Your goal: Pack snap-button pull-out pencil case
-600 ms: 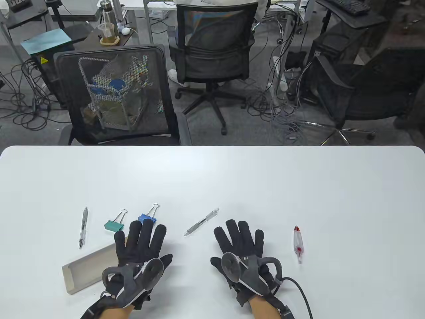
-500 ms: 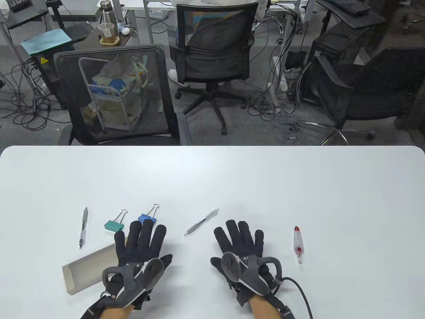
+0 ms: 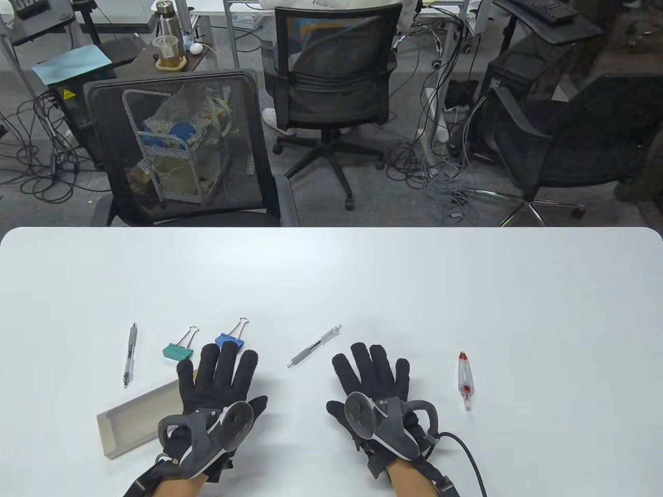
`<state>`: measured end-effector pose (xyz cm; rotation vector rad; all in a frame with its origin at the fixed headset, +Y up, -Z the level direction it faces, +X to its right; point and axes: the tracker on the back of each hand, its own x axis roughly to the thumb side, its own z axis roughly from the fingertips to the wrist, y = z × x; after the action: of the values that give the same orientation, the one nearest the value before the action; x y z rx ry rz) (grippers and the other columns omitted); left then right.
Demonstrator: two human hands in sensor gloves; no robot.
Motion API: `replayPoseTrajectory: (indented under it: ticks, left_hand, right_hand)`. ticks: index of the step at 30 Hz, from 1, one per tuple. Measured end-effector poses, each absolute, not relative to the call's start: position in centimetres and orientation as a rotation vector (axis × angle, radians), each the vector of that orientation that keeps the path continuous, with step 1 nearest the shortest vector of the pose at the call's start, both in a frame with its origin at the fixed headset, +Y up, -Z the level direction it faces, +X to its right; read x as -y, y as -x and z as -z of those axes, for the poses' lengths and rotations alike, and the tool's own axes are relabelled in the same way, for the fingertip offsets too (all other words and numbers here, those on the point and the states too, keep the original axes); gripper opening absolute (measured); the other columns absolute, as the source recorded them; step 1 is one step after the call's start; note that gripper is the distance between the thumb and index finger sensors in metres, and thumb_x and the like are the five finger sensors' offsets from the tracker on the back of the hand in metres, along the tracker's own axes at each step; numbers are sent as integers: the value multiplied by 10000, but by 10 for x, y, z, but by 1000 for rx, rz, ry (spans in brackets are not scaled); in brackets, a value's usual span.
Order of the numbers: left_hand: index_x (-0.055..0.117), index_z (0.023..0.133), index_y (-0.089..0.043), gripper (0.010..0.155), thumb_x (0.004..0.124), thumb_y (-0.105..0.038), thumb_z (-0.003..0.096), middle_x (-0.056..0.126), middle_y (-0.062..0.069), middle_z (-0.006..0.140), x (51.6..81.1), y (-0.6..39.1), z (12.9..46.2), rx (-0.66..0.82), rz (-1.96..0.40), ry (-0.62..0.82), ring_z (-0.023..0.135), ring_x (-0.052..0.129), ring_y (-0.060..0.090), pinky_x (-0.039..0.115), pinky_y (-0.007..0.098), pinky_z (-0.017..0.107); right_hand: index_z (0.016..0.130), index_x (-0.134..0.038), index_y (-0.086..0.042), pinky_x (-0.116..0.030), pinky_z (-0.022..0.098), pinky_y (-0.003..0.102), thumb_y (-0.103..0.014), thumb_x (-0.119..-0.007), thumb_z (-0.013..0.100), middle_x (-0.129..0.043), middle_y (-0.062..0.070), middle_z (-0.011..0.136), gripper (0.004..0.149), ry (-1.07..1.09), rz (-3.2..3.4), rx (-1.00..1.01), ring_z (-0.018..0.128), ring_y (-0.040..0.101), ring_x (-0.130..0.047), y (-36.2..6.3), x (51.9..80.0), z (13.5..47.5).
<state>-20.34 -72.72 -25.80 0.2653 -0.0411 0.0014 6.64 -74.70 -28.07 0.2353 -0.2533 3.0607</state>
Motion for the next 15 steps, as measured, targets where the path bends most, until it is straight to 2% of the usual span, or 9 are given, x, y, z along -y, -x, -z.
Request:
replayPoseTrajectory:
  ticks: [15]
  left_hand:
    - [371,1107,-485,856,702,-690,345,313,-101,1245,727,204,258,31,2,-265,1229,323,278,229,658,844]
  right_hand:
    - [1063,-311,-533,-343,803,630,-755,-646,361,-293,-124,1249,809,-251,-3059,264,1157,246,-351,-65,747,279]
